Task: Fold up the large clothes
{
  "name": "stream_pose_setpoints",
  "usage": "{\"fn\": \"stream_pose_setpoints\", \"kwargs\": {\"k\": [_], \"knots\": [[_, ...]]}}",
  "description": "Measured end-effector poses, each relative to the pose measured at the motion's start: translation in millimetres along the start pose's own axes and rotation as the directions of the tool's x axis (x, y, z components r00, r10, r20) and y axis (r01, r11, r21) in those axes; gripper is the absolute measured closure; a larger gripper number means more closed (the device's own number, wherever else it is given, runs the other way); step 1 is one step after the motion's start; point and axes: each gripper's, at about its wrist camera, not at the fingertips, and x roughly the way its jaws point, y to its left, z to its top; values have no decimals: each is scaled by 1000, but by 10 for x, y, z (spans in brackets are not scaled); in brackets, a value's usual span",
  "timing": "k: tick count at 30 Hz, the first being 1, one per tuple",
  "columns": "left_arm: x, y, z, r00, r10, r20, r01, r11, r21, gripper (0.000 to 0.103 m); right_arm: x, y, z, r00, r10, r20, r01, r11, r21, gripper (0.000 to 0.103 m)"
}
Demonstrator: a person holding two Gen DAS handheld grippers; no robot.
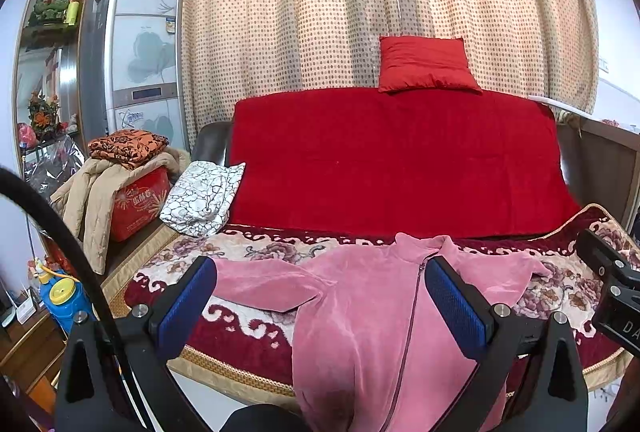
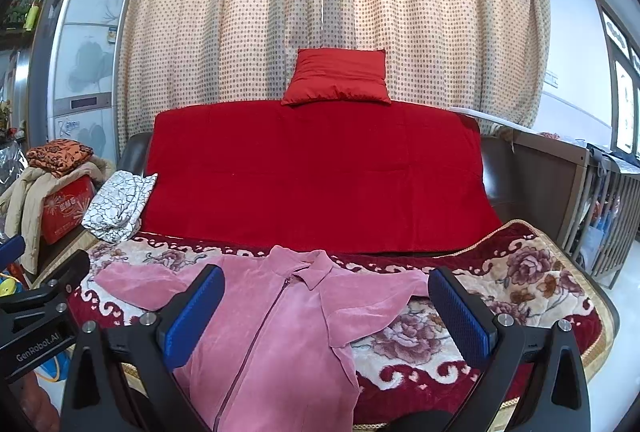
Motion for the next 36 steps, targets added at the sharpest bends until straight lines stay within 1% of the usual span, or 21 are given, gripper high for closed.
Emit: {"fn": "stream_pose_setpoints", "kwargs": {"k": [9, 10, 17, 18, 23, 25, 28, 29, 30, 33, 34, 36], "knots": [[10, -40, -12, 1000, -2, -10, 2, 1000, 2, 0, 14, -16, -12, 1000, -4, -9, 4, 1000, 4, 0], [12, -30, -12, 1000, -4, 2, 4, 1000, -2, 0, 14, -12, -14, 1000, -4, -10, 4, 1000, 4, 0], [22, -15, -30, 1000, -3, 8, 3, 1000, -4, 0, 27, -4, -27, 1000, -3, -16, 4, 1000, 3, 0], [22, -13, -40, 1000, -5, 28, 6, 1000, -13, 0, 29, 3, -27, 1000, -4, -18, 4, 1000, 2, 0], [41, -13, -46, 999, -3, 44, 4, 1000, -16, 0, 47, 15, -34, 999, -5, -35, 5, 1000, 0, 0], [37, -6, -38, 997, -7, 75, 9, 999, -33, 0, 55, 16, -37, 999, -4, -46, 4, 1000, 1, 0], [52, -13, -43, 998, -5, 63, 6, 1000, -29, 0, 69, 18, -45, 999, -4, -53, 4, 1000, -2, 0], [50, -15, -40, 996, -5, 85, 9, 999, -39, 0, 75, 18, -44, 998, -5, -65, 4, 1000, -4, 0], [62, -20, -43, 998, -5, 69, 7, 999, -33, 0, 83, 20, -46, 997, -5, -72, 5, 1000, -7, 0], [104, -22, -47, 998, -4, 70, 6, 999, -36, 0, 115, 16, -58, 996, -7, -86, 6, 1000, -13, 0], [130, -28, -51, 998, -3, 58, 5, 1000, -31, 0, 135, 12, -64, 996, -8, -90, 7, 1000, -14, 0], [179, -40, -53, 999, -4, 54, 6, 999, -33, 0, 178, 9, -76, 996, -6, -84, 5, 1000, -8, 0]]}}
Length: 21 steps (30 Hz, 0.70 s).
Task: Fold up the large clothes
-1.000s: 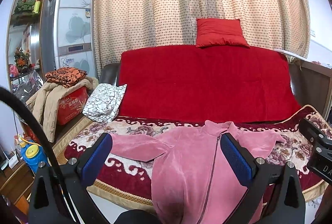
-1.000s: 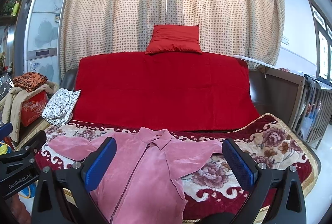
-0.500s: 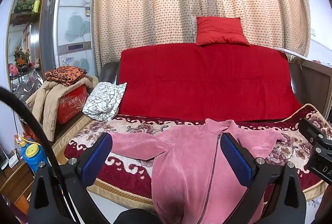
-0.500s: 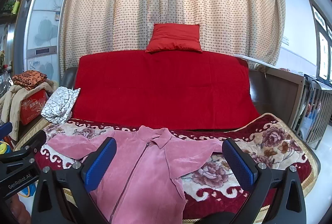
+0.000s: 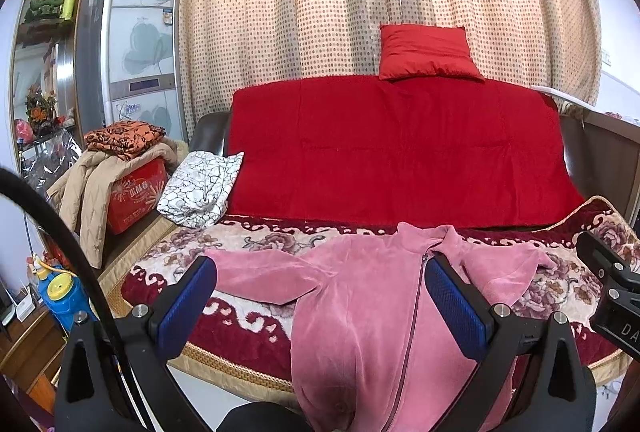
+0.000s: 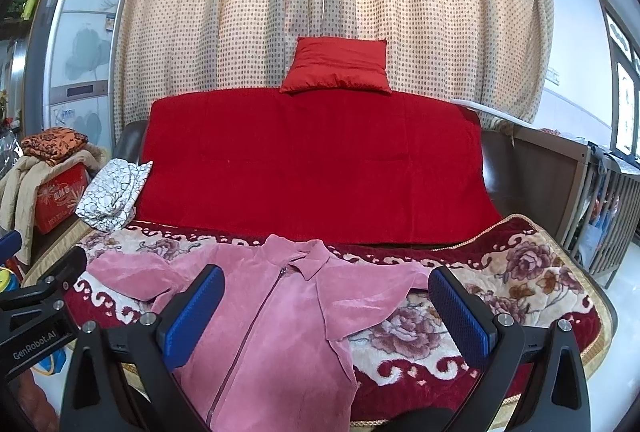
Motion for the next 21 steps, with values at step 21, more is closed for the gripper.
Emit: {"fn": "stream_pose_setpoints", "kwargs": {"k": [21], "knots": [[2318, -732, -732, 878, -57, -476, 46, 998, -34, 0, 1968, -1091, -310, 959, 141, -245, -78, 965, 251, 0]]}}
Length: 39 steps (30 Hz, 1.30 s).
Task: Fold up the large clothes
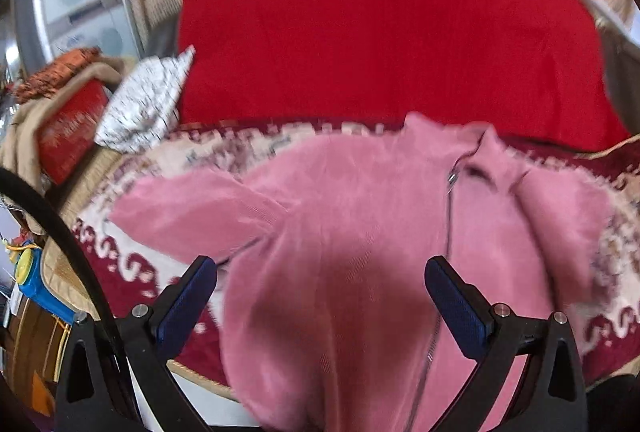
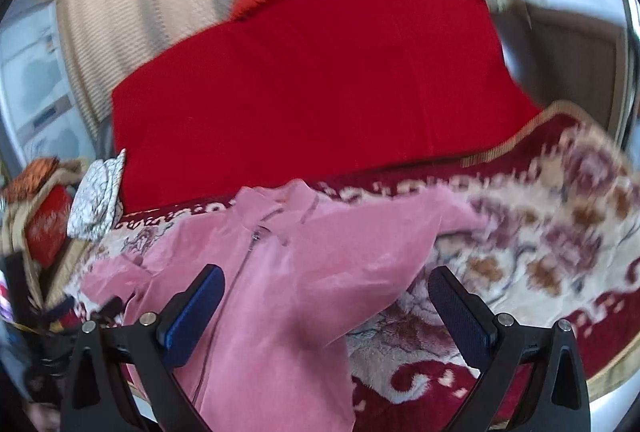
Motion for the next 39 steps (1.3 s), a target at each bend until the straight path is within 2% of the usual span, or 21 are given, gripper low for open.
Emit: {"fn": "stream_pose_setpoints", "kwargs": {"k": [3, 5, 8, 11, 13, 16, 18, 20, 22, 24, 25, 26, 29, 33, 36, 39], "knots": [[445, -151, 68, 998, 12, -61, -12, 1000, 1, 0, 349, -360, 13, 997, 59, -55, -50, 988, 144, 0], [578, -257, 94, 997, -1, -81, 0, 1000, -12, 0, 566, -606, -10, 993, 90, -77, -69, 968, 241, 0], [794, -403, 63, 993, -6, -117, 4, 1000, -11, 0, 886, -925, -51, 983, 160, -93, -112, 914, 389, 0], [1040, -480, -50, 985, 6, -173, 0, 999, 37, 0, 1193, -1191, -62, 971, 220, -93, -145, 853, 501, 1], [1113, -493, -64, 978, -13, -208, 22, 999, 39, 0, 1396, -1351, -46, 970, 226, -94, -137, 817, 560, 7], [1107, -476, -84, 979, -22, -204, 32, 999, 44, 0, 1651, -1495, -22, 967, 227, -114, -115, 789, 603, 19], [1131, -482, -98, 978, -38, -206, 47, 998, 37, 0, 1810, -1573, -4, 967, 208, -144, -74, 777, 625, 23], [1160, -453, -128, 976, -53, -211, 56, 998, 7, 0, 1975, -1657, -5, 964, 225, -140, -78, 747, 660, 25], [1176, -404, -156, 978, -50, -203, 48, 999, -14, 0, 2056, -1654, 73, 968, 222, -119, -91, 750, 655, 27], [1173, -401, -178, 981, -44, -187, 40, 999, -27, 0, 2115, -1614, 133, 966, 232, -114, -109, 766, 634, 40], [1187, -393, -194, 985, -29, -170, 24, 999, -31, 0, 2186, -1607, 146, 961, 251, -116, -126, 770, 625, 54], [1181, -398, -210, 988, -22, -155, 16, 999, -37, 0, 2266, -1586, 154, 954, 272, -128, -136, 770, 624, 60], [1152, -417, -270, 995, 8, -101, -12, 999, -40, 0, 2350, -1568, 133, 955, 260, -140, -116, 768, 630, 64], [1149, -394, -316, 996, 32, -79, -35, 999, -40, 0, 2263, -1560, 135, 952, 274, -139, -127, 763, 634, 70], [1151, -380, -281, 993, 32, -112, -33, 999, -10, 0, 2196, -1592, 86, 950, 283, -131, -137, 757, 639, 75], [1175, -322, -241, 985, 30, -168, -18, 997, 77, 0, 2079, -1490, 139, 955, 278, -102, -164, 783, 600, 76]]}}
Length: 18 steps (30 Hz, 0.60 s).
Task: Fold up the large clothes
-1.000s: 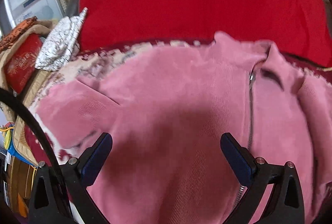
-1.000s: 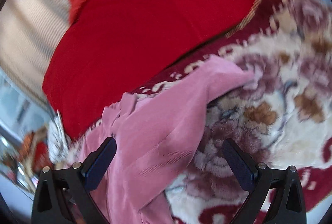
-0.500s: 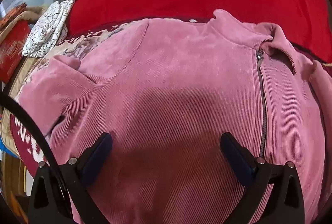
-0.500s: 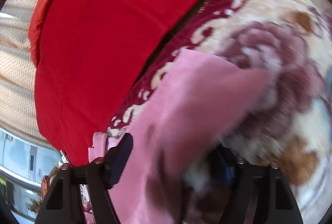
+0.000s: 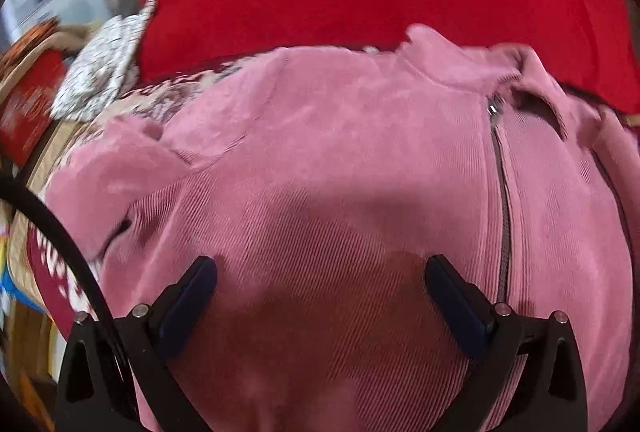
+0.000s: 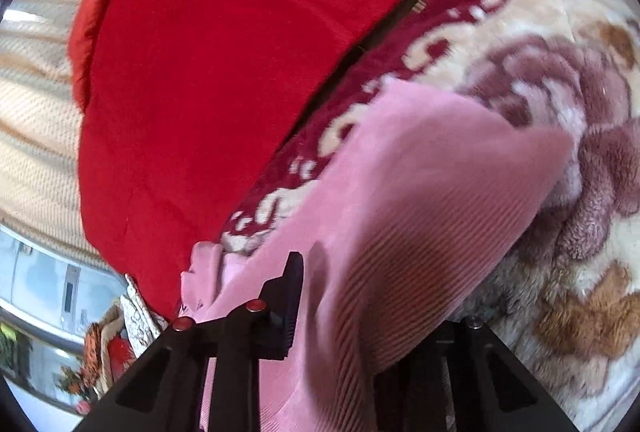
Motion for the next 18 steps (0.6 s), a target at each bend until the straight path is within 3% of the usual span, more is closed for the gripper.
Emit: {"fn": "stream_pose_setpoints", "kwargs": {"k": [1, 3, 10, 14, 18], "knots": [[-4, 31, 28, 1000, -6, -27, 7, 999, 43, 0, -34, 59, -18, 1000, 11, 11, -10, 1000, -22, 76], [-52, 117, 39, 1000, -9, -17, 10, 1000, 29, 0, -108, 201, -75, 998, 54, 22, -53, 997, -64, 76], [-404, 694, 120, 992, 24, 121, -3, 985, -174, 0, -258, 748, -397, 980, 198, 3, -194, 959, -206, 76], [-427, 902, 117, 992, 18, 127, 14, 969, -248, 0, -202, 1136, -743, 965, 252, -74, -262, 920, -293, 76], [-458, 1081, 93, 989, 17, 147, 26, 959, -283, 0, 13, 1453, -1156, 940, 270, -208, -329, 879, -346, 75]]}}
